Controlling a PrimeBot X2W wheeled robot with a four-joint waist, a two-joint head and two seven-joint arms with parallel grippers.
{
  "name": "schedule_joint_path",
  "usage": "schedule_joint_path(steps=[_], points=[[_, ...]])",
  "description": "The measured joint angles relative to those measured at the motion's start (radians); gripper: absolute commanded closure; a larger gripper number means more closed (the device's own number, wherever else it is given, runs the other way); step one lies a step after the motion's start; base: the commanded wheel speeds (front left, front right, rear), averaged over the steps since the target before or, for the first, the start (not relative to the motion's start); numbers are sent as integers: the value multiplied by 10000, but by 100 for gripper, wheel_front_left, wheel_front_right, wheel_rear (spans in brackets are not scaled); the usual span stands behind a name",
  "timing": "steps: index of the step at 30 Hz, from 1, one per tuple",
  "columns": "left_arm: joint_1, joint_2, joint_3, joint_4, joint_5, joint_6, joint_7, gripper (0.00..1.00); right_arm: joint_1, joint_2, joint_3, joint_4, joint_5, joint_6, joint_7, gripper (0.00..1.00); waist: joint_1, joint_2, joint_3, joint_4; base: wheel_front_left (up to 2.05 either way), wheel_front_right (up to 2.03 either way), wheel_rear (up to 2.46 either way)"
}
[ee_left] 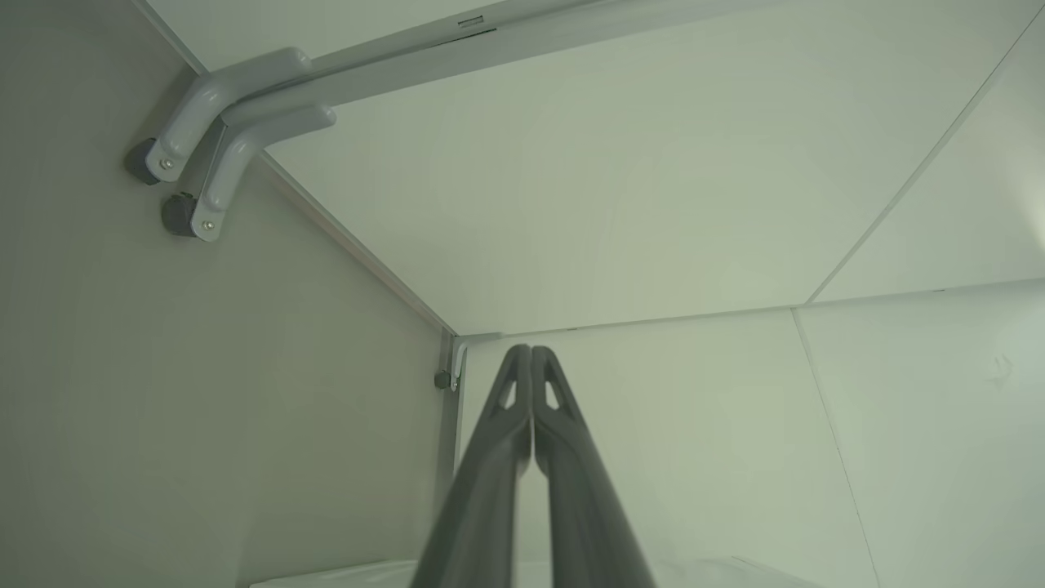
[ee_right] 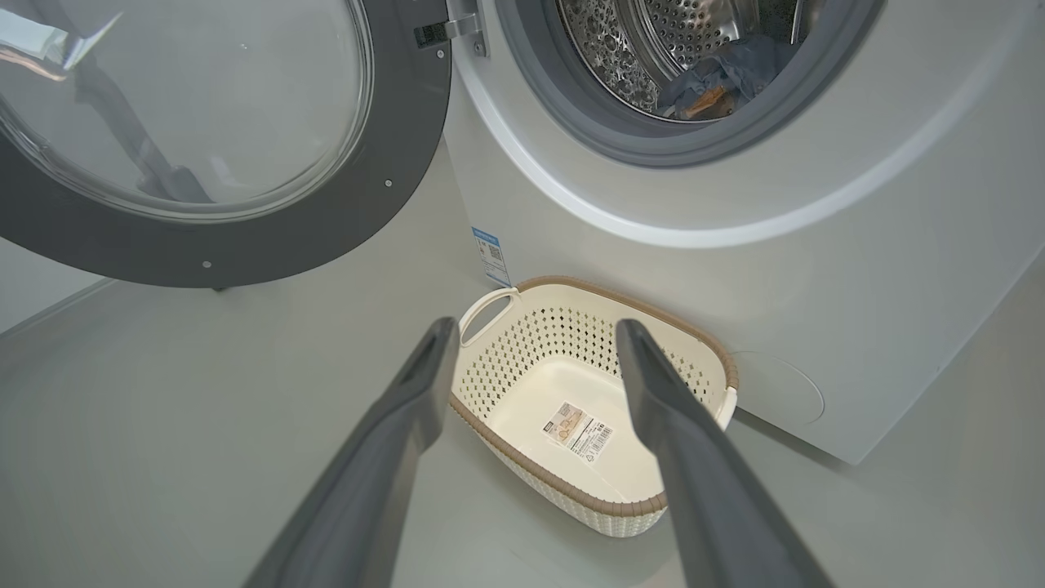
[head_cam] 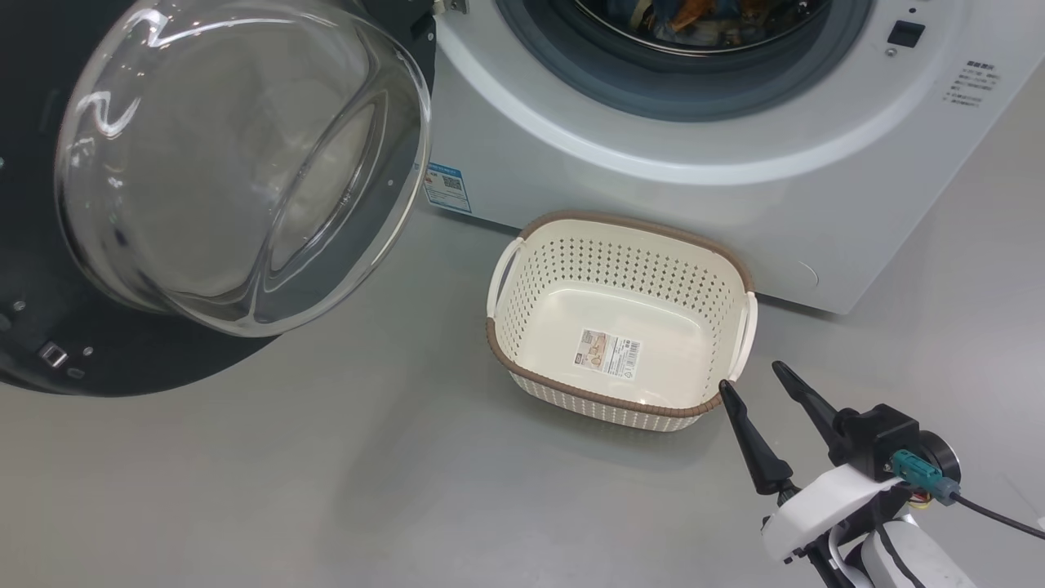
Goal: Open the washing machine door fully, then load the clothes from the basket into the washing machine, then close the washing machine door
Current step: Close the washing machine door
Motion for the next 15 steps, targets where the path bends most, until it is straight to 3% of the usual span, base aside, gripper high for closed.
schedule_joint_path(steps=[15], points=[[-459, 142, -591, 834, -418, -447, 1298, 100, -108, -217, -100, 31, 2, 0, 0, 0, -1, 0, 265, -557, 0, 0, 0]])
